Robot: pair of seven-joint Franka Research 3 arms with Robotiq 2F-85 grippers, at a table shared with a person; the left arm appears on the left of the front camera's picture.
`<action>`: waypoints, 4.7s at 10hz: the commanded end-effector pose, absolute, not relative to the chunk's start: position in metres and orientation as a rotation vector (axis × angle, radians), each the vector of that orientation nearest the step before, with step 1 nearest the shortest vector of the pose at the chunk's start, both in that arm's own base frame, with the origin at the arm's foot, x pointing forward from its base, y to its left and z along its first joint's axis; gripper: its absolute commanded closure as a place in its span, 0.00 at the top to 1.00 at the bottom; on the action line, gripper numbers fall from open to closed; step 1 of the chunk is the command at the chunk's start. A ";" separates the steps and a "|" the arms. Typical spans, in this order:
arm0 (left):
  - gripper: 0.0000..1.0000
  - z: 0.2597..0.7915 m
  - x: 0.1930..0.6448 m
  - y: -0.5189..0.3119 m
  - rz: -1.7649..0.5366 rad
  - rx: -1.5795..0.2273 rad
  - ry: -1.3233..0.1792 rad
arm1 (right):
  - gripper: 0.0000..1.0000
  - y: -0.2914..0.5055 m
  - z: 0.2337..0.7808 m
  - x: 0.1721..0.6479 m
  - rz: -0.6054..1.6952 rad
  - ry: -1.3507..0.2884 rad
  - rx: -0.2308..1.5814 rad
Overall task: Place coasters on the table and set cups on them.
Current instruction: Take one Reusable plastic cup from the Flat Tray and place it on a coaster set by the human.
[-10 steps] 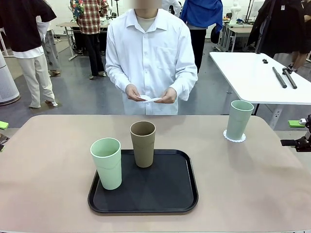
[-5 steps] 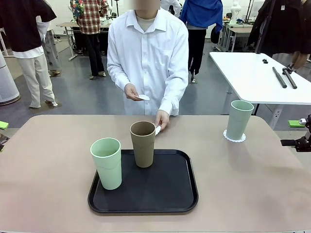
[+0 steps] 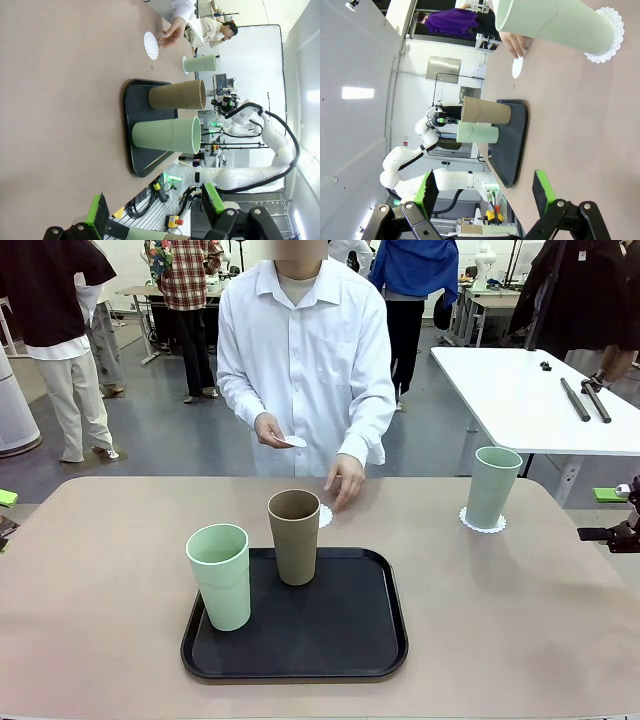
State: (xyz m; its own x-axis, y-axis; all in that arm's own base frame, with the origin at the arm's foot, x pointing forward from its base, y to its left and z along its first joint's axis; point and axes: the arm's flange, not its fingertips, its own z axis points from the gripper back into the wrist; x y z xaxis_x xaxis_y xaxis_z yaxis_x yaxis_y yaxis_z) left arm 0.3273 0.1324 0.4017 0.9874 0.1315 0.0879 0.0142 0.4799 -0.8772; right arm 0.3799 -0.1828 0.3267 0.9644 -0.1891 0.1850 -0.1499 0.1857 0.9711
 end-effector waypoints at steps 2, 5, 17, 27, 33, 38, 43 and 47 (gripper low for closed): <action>1.00 0.403 0.327 0.133 0.077 -1.081 -0.158 | 1.00 -0.182 0.327 0.380 -0.026 -0.286 1.397; 1.00 0.403 0.327 0.133 0.077 -1.081 -0.158 | 1.00 -0.182 0.327 0.380 -0.026 -0.286 1.397; 1.00 0.403 0.327 0.133 0.077 -1.081 -0.158 | 1.00 -0.180 0.349 0.392 0.115 -0.290 1.315; 1.00 0.403 0.327 0.133 0.077 -1.081 -0.158 | 1.00 0.146 0.529 0.452 1.125 -0.323 0.504; 1.00 0.403 0.327 0.133 0.077 -1.081 -0.158 | 1.00 0.220 0.482 0.441 1.297 -0.302 0.440; 1.00 0.403 0.327 0.133 0.077 -1.081 -0.158 | 1.00 0.227 0.499 0.438 1.266 -0.311 0.464; 1.00 0.403 0.327 0.133 0.077 -1.081 -0.158 | 1.00 0.170 0.404 0.460 1.372 -0.733 0.952; 1.00 0.403 0.327 0.133 0.077 -1.081 -0.158 | 1.00 0.153 0.345 0.446 1.125 -0.905 1.116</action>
State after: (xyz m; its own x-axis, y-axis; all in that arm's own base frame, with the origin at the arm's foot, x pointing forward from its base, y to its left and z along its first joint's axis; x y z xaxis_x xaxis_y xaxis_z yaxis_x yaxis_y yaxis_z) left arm 0.3272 0.1325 0.4015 0.9874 0.1321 0.0873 0.0133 0.4800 -0.8772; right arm 0.4544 0.1432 0.3498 0.2360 0.2662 0.9346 -0.9718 0.0603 0.2282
